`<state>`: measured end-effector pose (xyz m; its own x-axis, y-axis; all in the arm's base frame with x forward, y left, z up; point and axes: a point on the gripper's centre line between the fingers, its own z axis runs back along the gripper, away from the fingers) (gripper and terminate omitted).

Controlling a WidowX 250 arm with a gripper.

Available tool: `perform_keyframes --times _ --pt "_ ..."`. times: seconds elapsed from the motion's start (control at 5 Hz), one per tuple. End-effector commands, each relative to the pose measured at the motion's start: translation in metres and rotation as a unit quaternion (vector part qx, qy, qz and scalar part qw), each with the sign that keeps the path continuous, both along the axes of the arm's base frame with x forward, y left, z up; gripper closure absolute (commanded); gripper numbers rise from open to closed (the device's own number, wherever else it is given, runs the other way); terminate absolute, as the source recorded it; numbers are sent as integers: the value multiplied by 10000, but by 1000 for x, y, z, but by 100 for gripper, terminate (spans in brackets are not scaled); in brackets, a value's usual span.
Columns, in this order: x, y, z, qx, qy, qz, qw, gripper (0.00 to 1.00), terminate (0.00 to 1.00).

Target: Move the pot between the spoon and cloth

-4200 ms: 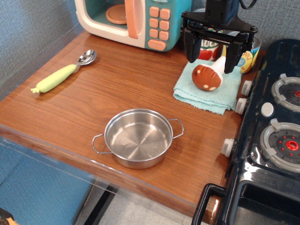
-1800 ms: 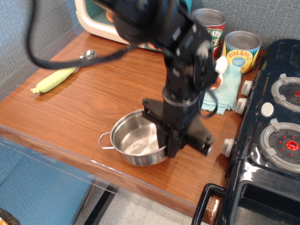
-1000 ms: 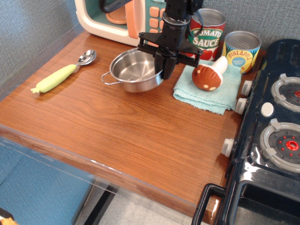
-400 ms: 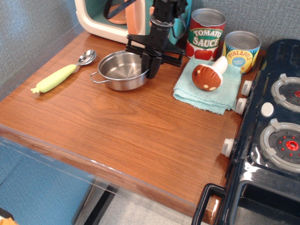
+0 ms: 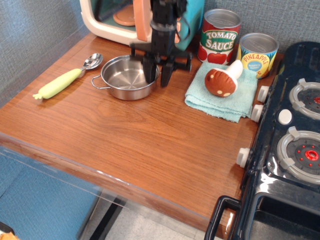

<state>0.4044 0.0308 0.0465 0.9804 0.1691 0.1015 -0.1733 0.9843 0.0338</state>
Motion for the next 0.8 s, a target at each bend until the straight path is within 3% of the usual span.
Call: perform_keyframes --times 0.0,0.2,0.4,0.6 --pt "-9 6 55 -181 -520 -453 9975 0 0" --pt "-9 4 55 14 -297 -621 9976 0 0" --pt "-9 4 55 14 -297 -621 9976 0 0" --pt "-9 4 55 14 -297 -621 9976 0 100"
